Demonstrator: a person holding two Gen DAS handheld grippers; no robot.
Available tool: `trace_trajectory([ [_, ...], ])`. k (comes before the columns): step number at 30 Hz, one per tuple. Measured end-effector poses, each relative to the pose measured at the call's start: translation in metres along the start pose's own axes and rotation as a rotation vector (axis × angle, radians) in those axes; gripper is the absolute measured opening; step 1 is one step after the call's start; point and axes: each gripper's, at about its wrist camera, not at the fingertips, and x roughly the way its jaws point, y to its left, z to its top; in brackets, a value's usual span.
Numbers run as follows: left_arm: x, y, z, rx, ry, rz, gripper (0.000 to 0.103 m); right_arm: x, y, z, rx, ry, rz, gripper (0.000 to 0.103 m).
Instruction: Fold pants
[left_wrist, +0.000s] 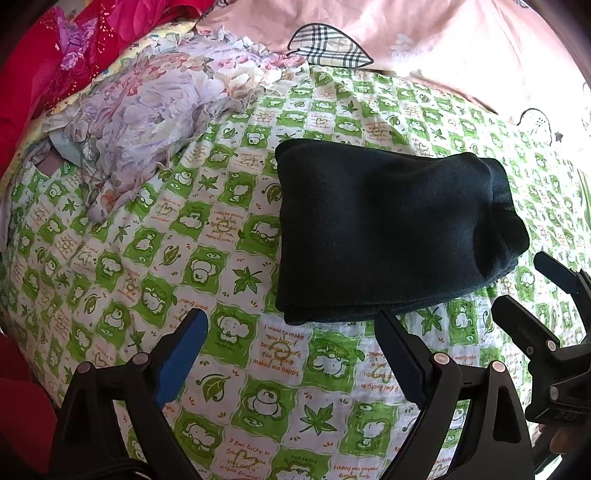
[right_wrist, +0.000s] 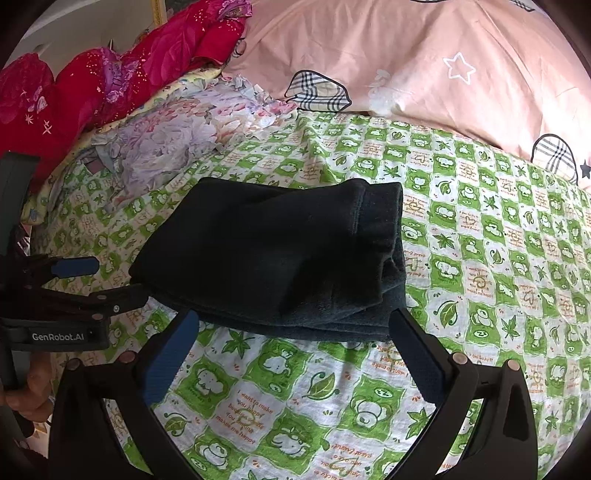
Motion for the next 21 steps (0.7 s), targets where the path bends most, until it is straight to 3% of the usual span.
trace_trajectory([
  [21, -0.0015, -0.0008, 0.0043, 0.007, -0.012, -0.002, 0.093, -0.0045, -0.0005, 0.0064, -0.001, -0.026, 0.005, 0.103],
])
